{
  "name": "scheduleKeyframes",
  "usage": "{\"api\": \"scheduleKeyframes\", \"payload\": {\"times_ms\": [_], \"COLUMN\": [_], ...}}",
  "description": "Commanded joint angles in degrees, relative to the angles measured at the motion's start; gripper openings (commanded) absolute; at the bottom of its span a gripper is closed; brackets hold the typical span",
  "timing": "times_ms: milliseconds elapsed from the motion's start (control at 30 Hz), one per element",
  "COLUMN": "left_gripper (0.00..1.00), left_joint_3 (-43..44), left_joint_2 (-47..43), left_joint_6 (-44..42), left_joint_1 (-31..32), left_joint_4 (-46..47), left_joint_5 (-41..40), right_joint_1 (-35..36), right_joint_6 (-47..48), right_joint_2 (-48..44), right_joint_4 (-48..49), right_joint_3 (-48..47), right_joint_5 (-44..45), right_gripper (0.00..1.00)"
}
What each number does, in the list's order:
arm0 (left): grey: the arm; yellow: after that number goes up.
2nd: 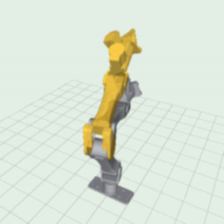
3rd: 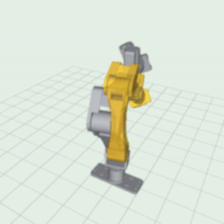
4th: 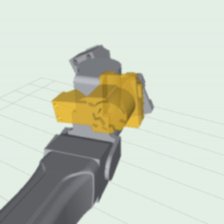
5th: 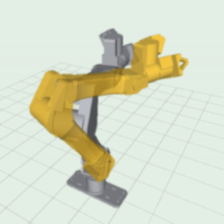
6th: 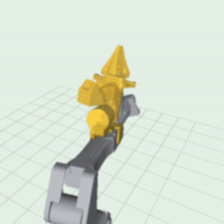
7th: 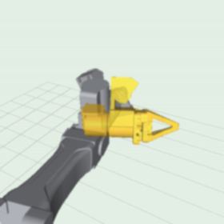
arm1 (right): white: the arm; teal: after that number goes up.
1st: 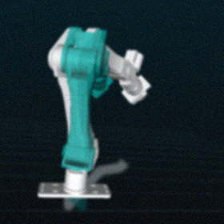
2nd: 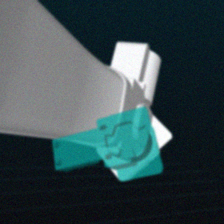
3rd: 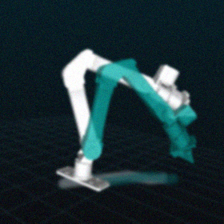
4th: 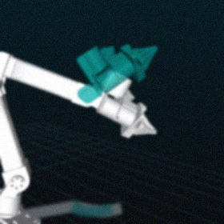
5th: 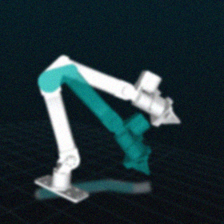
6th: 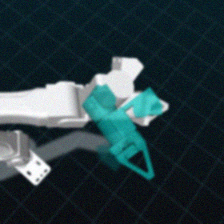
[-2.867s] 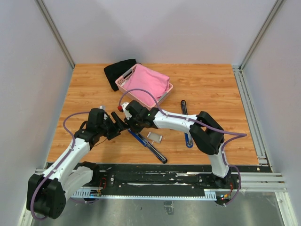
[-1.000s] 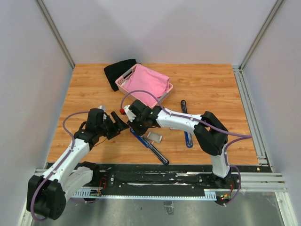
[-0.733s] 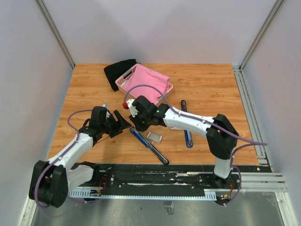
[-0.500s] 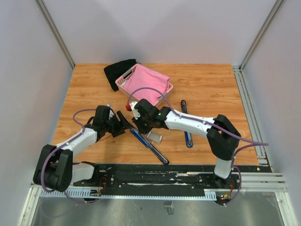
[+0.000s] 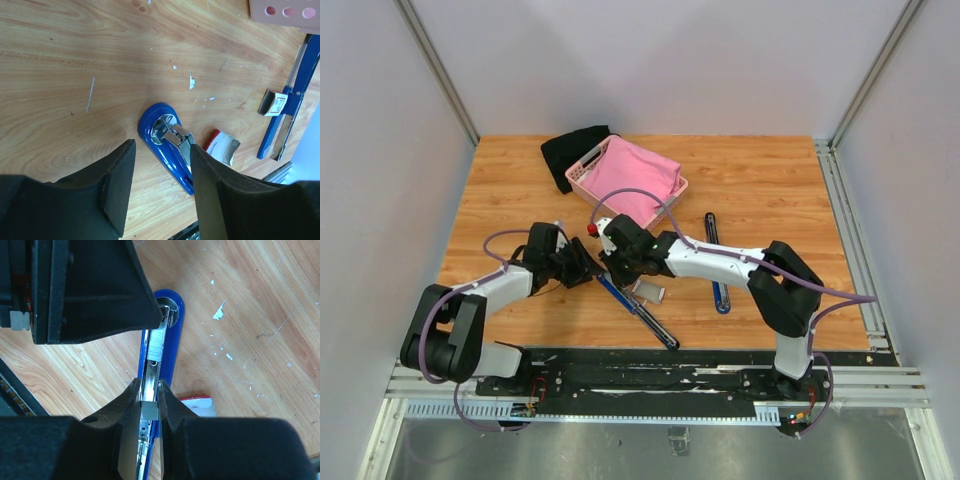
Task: Load the staples into the stapler
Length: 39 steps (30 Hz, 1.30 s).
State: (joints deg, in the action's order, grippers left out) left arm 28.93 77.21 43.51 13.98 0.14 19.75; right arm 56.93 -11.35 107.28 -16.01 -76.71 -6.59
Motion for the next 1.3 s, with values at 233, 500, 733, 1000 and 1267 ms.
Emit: {"api": "scheduleKeyframes", "payload": {"times_ms": [233, 500, 733, 1000, 1267], "left_gripper": [0.49, 0.47, 0.46, 0.46, 0.45], "left_joint_3": [1.42, 1.44, 1.39, 1.67, 1.98], "left_joint_2": [1.95, 2.66, 3.02, 3.25, 3.39], "left_joint_6": [-0.98, -0.88, -1.02, -1.06, -1.06], "left_joint_1": [-0.36, -0.43, -0.35, -0.36, -0.36], "left_joint_4": [3.05, 3.53, 3.55, 3.49, 3.42], "left_joint_5": [1.80, 2.16, 2.27, 2.24, 2.23], "right_joint_1": [0.55, 0.64, 0.64, 0.64, 0.64], "right_joint_6": [-1.17, -1.26, -1.30, -1.11, -0.94], "right_joint_2": [2.29, 3.76, 4.03, 3.43, 3.82], "right_joint_4": [2.63, 2.66, 2.66, 2.55, 2.23], "right_joint_3": [0.14, -0.93, -1.49, -2.19, -2.92], "right_joint_5": [-0.54, -1.50, -1.82, -1.38, -1.97], "right_gripper": [0.10, 0.10, 0.10, 0.09, 0.09]}}
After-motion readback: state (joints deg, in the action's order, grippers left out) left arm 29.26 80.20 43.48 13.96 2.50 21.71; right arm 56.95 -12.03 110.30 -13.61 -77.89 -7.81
